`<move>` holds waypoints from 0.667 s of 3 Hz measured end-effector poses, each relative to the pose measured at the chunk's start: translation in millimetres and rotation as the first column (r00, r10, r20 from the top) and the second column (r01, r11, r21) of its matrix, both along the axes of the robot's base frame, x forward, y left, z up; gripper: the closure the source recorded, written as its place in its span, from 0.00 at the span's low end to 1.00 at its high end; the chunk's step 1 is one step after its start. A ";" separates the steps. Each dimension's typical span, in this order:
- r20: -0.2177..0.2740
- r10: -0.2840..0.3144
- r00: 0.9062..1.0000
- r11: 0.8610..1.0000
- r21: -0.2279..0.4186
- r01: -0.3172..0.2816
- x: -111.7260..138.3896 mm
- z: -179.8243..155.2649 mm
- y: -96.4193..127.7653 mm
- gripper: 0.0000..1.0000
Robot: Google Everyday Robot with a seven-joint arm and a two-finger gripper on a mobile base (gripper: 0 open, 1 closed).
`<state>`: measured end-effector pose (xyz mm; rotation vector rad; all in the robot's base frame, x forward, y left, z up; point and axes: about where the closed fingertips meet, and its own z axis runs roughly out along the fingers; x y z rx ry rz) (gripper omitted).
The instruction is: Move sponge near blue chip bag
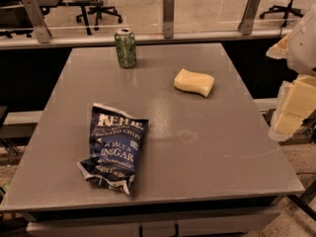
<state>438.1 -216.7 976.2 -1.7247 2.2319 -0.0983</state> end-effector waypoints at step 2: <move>-0.028 -0.011 1.000 0.999 0.030 0.012 12.1 -8.0 4.5 0.00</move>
Offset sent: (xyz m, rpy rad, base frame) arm 0.0322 0.0108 -0.0263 0.0831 0.1032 -0.0333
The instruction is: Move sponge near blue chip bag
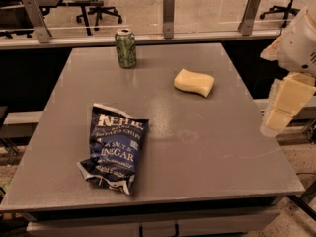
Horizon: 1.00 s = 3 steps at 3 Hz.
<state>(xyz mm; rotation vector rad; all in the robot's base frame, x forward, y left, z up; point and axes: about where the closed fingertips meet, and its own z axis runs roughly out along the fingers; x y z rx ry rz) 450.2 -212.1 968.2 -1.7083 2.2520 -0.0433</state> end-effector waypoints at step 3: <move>-0.047 -0.077 0.996 0.980 0.178 0.084 103.1 -66.9 24.1 0.00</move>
Offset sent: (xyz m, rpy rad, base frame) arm 0.1062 0.0125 -0.0696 0.2052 0.0740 -0.1136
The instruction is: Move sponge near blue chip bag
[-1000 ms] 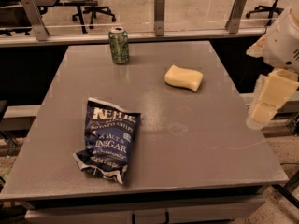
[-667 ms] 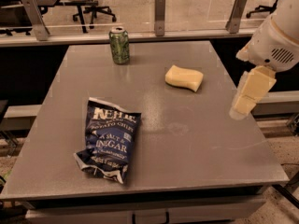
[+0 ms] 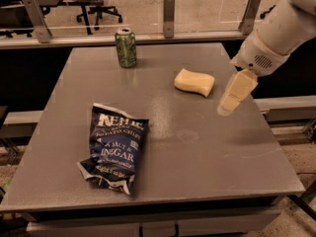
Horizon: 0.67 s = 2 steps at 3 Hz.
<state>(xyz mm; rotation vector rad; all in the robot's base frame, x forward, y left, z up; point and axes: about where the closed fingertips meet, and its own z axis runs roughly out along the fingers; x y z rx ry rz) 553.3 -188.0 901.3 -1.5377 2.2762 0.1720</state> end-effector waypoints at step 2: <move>0.011 0.005 1.000 0.999 0.033 -0.005 53.5 -38.1 23.0 0.00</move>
Offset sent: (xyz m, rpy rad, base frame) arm 0.0830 0.0309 -0.0549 0.0474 -0.0198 0.0083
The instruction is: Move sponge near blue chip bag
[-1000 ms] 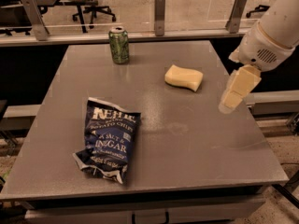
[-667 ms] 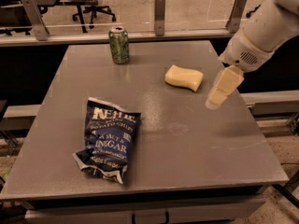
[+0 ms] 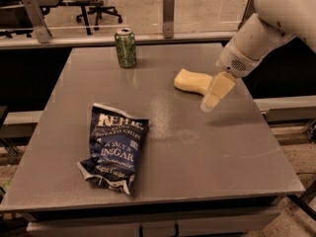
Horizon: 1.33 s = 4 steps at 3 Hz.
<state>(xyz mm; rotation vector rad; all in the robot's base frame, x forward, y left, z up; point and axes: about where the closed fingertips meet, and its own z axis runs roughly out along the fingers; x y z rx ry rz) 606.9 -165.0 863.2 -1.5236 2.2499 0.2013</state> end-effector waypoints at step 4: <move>0.006 0.040 0.999 0.999 0.005 -0.040 41.9 -19.3 10.6 0.49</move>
Offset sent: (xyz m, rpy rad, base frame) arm 0.0486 0.0111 -0.0142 0.0053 -0.0313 0.0286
